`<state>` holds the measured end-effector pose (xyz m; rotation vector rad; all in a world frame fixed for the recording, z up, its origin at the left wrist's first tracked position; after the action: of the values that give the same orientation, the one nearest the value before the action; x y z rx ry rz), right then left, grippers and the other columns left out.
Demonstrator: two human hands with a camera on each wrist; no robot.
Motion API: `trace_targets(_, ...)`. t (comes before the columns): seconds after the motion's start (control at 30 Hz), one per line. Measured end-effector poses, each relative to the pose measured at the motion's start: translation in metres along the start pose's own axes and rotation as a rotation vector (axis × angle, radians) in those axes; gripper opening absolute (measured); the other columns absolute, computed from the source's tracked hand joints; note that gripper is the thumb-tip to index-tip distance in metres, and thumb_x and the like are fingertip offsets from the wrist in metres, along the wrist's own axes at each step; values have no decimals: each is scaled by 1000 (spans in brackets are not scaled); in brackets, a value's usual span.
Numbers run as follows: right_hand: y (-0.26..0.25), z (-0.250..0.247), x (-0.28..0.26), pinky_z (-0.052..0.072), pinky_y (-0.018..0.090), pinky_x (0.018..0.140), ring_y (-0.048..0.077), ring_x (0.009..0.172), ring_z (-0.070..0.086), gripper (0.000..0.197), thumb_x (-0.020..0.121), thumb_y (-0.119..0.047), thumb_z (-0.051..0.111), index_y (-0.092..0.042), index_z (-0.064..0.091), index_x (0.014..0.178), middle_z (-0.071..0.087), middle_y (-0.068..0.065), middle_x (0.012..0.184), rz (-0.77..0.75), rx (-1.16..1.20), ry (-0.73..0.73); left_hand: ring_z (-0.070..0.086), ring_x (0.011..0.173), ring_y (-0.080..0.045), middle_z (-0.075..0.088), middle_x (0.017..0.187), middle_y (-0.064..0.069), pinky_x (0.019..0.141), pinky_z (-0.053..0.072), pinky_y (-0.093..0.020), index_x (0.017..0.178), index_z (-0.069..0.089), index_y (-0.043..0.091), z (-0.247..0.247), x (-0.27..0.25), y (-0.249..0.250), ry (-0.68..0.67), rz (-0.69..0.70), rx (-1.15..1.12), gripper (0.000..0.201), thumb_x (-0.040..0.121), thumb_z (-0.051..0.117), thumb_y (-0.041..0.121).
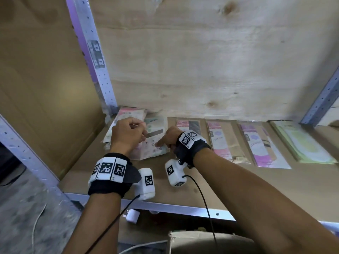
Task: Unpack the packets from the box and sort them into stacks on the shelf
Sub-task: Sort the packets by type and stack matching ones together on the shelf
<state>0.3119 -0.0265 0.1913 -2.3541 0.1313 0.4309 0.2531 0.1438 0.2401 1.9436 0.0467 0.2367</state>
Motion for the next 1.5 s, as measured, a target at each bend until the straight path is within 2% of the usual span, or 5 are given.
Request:
trace_targets(0.37,32,-58,-92,49,33,66,19,74,59,19,81,-9,75,-14,57,84,61,2,77,-393,318,238,76,87,-20,68,110,2,61,59,-21,111,66,16,50,-13,17,-168,-220,-306,44,86,71,52)
trace_targets(0.53,68,-81,-141,43,30,64,13,69,51,23,76,-5,76,-16,65,92,63,7,85,-604,-47,397,75,102,-25,74,111,-15,83,62,-42,117,60,15,83,-24,32,-369,-274,-702,52,81,79,47)
trace_targets(0.83,154,-124,-175,39,19,88,8,108,48,41,75,-54,77,-32,67,108,53,-8,112,-329,47,374,75,97,-21,79,99,-10,65,62,-29,116,62,7,136,-49,33,-392,-307,-625,22,96,65,18)
trace_targets(1.17,210,-132,-172,34,29,52,24,72,46,26,84,-2,70,-12,63,107,69,3,86,-155,576,60,75,98,-23,77,107,-13,71,64,-30,119,63,5,178,-69,40,-555,-311,-518,27,96,65,20)
trace_targets(1.5,227,-136,-184,33,21,54,15,67,49,29,89,12,60,-3,57,114,61,13,88,-185,578,-63,77,77,-10,80,83,4,61,52,-23,95,75,18,174,-40,16,-233,-328,-389,19,90,71,37)
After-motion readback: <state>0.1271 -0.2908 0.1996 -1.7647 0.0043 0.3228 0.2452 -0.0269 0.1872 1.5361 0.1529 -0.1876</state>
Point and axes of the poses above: each hand's wrist, its own x-axis towards the middle knuckle, its own z-axis out of the palm, y = z × x, the point moved 2 cm from there along x, towards the middle knuckle
